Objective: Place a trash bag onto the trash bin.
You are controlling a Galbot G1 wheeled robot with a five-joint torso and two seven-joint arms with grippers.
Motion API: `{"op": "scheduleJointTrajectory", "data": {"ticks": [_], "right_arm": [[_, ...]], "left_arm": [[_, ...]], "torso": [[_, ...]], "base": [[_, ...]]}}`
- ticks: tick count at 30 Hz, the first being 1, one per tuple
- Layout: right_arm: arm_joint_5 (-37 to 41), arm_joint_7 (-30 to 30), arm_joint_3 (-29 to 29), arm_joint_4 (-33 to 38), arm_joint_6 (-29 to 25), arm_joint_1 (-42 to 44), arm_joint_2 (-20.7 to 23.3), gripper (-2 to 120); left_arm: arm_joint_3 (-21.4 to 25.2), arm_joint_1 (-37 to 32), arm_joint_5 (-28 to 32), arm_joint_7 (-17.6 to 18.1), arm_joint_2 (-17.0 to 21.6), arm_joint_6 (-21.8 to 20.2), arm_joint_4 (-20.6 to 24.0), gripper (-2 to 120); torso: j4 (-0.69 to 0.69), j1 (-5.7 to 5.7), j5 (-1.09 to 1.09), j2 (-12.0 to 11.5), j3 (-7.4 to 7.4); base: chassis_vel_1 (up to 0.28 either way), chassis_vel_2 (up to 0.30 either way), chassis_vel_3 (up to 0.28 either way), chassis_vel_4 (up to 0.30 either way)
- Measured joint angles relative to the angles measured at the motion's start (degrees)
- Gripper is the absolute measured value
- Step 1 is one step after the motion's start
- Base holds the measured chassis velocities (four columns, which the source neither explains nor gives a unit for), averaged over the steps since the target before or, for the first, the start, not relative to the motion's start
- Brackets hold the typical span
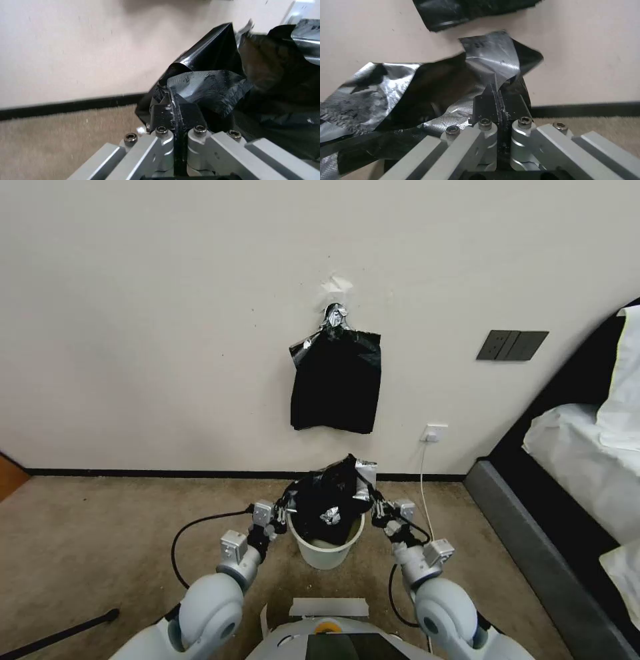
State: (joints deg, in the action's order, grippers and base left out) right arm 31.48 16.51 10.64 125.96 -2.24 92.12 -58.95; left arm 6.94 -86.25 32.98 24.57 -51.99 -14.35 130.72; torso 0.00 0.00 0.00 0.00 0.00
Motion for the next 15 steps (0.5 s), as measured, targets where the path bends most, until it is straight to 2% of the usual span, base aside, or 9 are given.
{"op": "scheduleJointTrajectory", "data": {"ticks": [8, 10, 11, 15], "right_arm": [[0.7, 3.9, 0.9, 5.1, 2.8, 4.6, 0.8, 0], [1.3, 4.4, 1.0, 6.2, 3.4, 5.2, 0.8, 0], [2.8, 5.7, 0.9, 7.7, 4.6, 6.5, 0.6, 0], [3.3, 7.1, 0.3, 6.4, 5.7, 7.0, -0.2, 0]], "left_arm": [[-3.8, -0.5, 2.0, 2.5, -3.3, -3.5, 0.4, 0], [-4.0, -0.8, 2.5, 2.8, -3.6, -3.9, 0.8, 0], [-4.1, -1.8, 4.1, 4.2, -4.1, -4.6, 1.8, 0], [-2.7, -3.2, 6.1, 6.6, -4.3, -5.3, 2.2, 0]], "torso": [[-0.01, 0.0, 0.0, 0.0, 0.0], [-0.01, 0.0, 0.0, 0.0, 0.0], [-0.01, 0.0, -0.01, 0.0, 0.0], [0.0, 0.0, 0.0, 0.0, 0.0]], "base": [[0.0, 0.0, 0.0, 0.0], [0.0, 0.0, 0.0, 0.0], [0.0, 0.0, 0.0, 0.0], [0.0, 0.0, 0.0, 0.0]]}}
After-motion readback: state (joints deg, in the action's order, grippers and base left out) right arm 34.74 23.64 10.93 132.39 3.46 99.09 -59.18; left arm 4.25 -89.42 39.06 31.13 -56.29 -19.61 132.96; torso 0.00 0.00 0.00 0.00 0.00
